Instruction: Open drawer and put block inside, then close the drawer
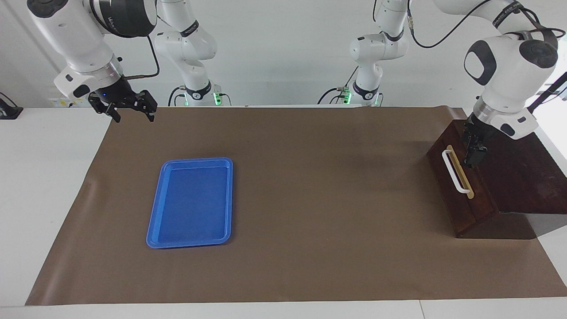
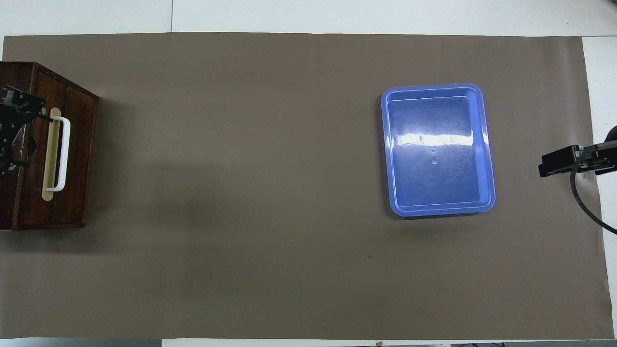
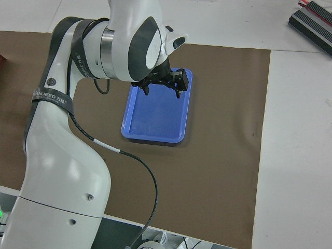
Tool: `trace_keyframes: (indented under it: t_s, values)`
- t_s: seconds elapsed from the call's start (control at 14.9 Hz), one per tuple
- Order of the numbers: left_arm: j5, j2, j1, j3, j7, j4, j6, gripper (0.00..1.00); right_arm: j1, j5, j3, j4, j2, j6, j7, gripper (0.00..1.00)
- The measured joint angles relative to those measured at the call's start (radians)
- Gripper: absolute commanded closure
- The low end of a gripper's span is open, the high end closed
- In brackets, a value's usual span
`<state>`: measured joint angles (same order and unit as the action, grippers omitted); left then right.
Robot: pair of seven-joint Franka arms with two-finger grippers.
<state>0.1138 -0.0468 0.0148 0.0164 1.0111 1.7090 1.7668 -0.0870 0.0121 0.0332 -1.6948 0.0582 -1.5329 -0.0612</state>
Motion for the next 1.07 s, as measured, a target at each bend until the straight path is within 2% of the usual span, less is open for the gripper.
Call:
trace_keyframes:
  t_s: [0.2,0.47,0.67,0.87,1.07]
  values:
    - [-0.035,0.048,-0.078,0.005,-0.241,-0.003,-0.093,0.0,0.001,0.0,0.0,0.001,0.004,0.0,0.0,0.0]
    - [-0.094,0.063,-0.084,-0.009,-0.559,-0.003,-0.139,0.0,0.001,0.0,0.001,0.002,0.008,0.0,0.0,0.0]
    - [-0.099,0.063,-0.073,-0.015,-0.678,-0.007,-0.15,0.0,0.002,0.0,0.004,0.002,0.008,0.0,-0.002,0.0]
    - [-0.1,0.045,-0.069,-0.015,-0.734,-0.053,-0.173,0.0,0.002,0.0,0.005,0.002,0.008,0.0,-0.002,0.0]
    - [-0.1,0.024,-0.006,0.021,-0.819,-0.083,-0.198,0.0,0.001,0.0,0.005,0.002,0.008,0.0,-0.002,0.0]
